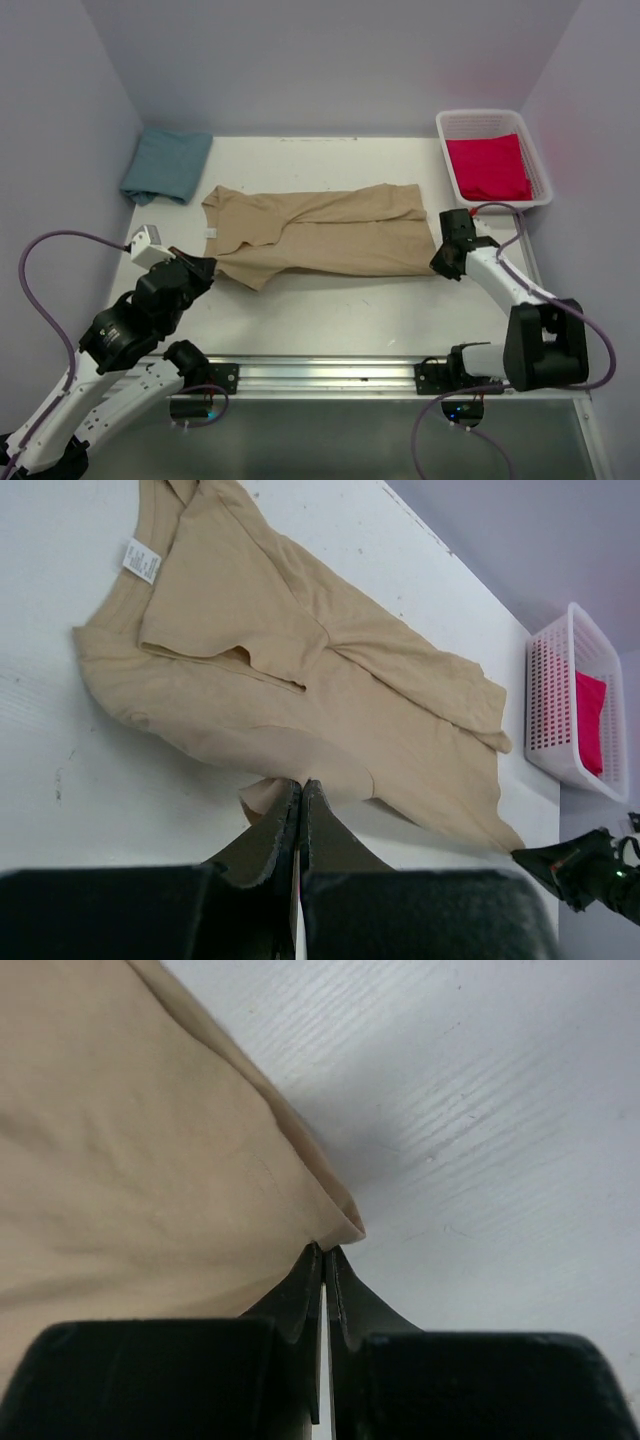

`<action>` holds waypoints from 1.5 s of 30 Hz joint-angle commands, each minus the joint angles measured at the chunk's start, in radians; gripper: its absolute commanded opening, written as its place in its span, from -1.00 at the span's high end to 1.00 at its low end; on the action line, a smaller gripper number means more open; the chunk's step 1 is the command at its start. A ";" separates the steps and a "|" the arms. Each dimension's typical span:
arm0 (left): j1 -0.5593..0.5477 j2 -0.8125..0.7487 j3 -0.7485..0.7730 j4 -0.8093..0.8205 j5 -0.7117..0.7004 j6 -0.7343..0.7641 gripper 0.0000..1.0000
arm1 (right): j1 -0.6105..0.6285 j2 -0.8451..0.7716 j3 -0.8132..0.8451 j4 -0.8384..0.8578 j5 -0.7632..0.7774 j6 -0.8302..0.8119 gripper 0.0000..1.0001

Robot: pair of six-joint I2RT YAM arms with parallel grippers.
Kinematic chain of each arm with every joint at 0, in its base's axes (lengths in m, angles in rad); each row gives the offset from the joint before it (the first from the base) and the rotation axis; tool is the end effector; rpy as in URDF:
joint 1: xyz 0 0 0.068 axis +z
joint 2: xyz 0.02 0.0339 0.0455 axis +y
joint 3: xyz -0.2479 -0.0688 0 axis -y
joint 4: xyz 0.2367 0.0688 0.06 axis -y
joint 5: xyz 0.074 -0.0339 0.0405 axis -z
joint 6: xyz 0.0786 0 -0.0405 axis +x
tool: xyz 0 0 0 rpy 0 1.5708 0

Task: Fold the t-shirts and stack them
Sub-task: Grap the side of the flattened tshirt closest away from the robot with both arms, then fold the other side of the tshirt into a rectangle

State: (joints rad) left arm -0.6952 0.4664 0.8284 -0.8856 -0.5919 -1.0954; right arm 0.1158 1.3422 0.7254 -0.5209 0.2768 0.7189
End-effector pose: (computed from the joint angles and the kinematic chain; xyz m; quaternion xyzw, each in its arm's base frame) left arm 0.1197 -0.0427 0.2953 -0.3076 0.7829 -0.2153 0.4962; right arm 0.2552 0.0081 0.1312 0.3156 0.9149 -0.0369 0.2492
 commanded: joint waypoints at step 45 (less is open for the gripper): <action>0.324 0.664 -0.006 0.664 0.274 0.528 1.00 | -0.007 0.236 0.447 0.021 0.006 -0.147 1.00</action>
State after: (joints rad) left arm -0.4187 1.0504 0.7498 -0.3939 -0.4191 -0.6838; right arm 0.1154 1.5616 1.1103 -0.5598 0.2729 0.5972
